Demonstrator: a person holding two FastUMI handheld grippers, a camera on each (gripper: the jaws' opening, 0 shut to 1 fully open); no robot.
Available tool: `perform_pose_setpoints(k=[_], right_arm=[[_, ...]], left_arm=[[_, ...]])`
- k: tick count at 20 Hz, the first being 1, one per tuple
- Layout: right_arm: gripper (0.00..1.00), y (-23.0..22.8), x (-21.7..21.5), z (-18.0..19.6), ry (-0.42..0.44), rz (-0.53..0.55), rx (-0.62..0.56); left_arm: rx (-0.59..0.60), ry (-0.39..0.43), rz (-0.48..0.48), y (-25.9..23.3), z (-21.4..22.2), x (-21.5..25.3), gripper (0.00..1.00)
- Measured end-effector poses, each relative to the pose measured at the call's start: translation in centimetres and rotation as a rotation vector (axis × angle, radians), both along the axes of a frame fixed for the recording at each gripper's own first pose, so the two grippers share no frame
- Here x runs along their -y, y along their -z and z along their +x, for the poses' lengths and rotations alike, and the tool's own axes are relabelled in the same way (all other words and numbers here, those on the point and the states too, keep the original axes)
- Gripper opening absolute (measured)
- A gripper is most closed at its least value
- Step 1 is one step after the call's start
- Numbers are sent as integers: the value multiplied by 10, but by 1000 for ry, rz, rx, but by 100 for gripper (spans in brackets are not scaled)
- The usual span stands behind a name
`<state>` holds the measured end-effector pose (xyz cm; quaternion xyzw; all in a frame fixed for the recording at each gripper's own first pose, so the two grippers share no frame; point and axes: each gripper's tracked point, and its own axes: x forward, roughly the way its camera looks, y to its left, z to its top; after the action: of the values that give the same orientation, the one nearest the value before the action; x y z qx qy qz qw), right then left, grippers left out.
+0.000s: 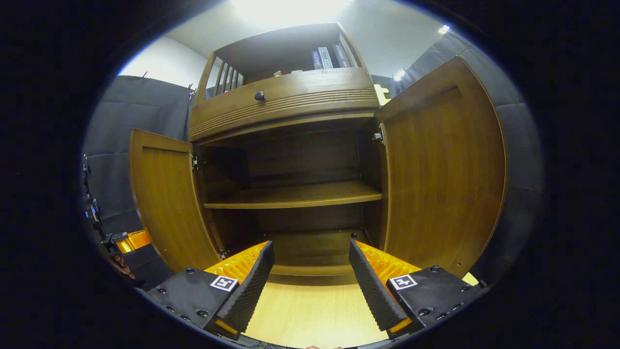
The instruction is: Open the right door of the double-door shoe cabinet with the right hand, and open the left door with the left hand.
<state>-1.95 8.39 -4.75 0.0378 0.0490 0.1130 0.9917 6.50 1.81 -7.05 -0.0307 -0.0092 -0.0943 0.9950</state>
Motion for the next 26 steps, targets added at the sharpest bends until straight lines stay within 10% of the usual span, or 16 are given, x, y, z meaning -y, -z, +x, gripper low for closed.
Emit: perform_pose_setpoints(k=[16,26], right_arm=[[92,-24,7,10,26,-68,28],[98,-37,36,10,25,-108,66]], left_arm=[[-2,81,102,-6,9,-113,10],[7,-155,41,-31,-81,-104,12]])
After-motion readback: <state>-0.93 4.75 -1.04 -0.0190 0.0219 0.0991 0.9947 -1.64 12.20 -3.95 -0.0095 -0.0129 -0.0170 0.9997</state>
